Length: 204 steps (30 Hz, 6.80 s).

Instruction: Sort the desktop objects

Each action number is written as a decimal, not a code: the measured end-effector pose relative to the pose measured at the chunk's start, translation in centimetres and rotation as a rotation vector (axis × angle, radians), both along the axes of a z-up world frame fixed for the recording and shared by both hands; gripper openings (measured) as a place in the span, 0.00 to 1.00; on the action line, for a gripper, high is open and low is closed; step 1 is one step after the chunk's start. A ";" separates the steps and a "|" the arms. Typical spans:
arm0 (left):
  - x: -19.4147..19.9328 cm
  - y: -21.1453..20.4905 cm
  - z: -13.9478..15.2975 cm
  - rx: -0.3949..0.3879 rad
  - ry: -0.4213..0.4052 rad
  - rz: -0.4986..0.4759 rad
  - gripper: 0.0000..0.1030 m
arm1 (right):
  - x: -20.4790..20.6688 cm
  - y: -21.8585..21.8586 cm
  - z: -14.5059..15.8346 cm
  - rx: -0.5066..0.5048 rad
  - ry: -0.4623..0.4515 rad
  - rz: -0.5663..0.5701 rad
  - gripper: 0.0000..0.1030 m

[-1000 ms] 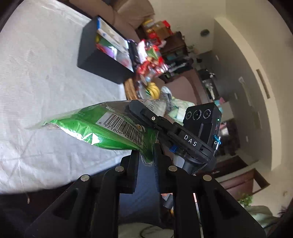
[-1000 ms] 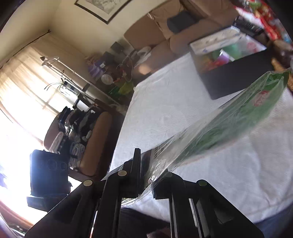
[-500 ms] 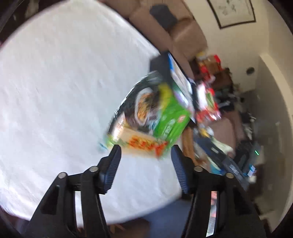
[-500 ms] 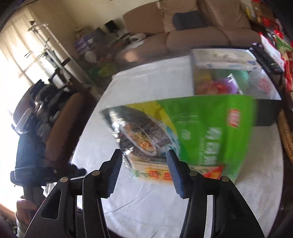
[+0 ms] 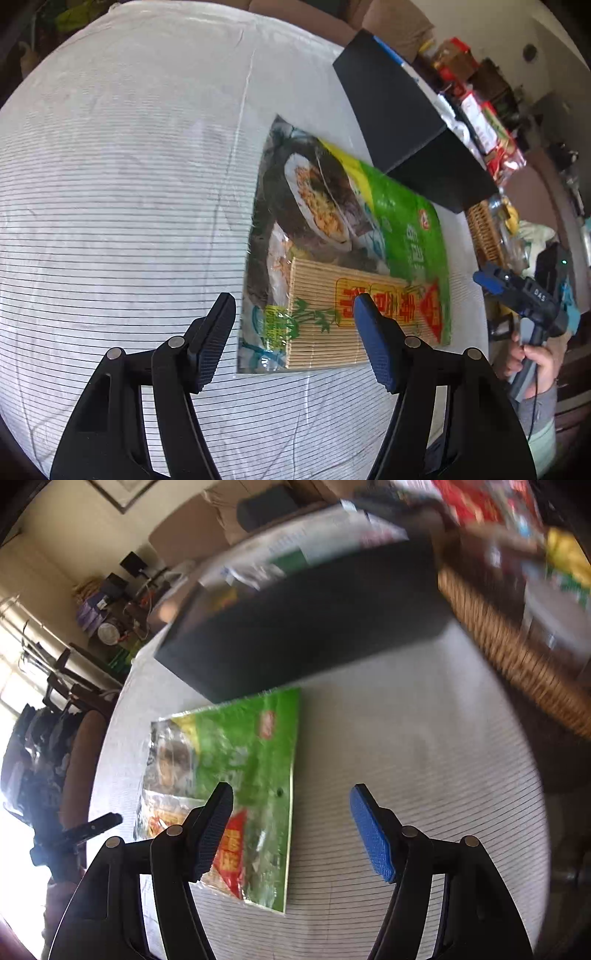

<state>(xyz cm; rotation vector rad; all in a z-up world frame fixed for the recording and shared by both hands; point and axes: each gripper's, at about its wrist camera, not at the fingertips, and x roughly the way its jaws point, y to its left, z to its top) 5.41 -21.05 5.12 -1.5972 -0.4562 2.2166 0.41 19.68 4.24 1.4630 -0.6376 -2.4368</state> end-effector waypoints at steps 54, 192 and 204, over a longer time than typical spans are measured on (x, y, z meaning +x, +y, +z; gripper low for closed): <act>-23.0 20.2 12.6 0.230 -0.020 -0.130 0.70 | -18.9 9.0 12.3 -0.113 0.137 0.036 0.40; 1.7 20.7 -4.1 -0.460 0.277 0.173 1.00 | 2.2 -0.4 -3.4 0.507 0.149 -0.001 1.00; 1.7 20.8 -4.1 -0.456 0.278 0.173 1.00 | 1.9 -0.4 -3.3 0.507 0.149 0.000 1.00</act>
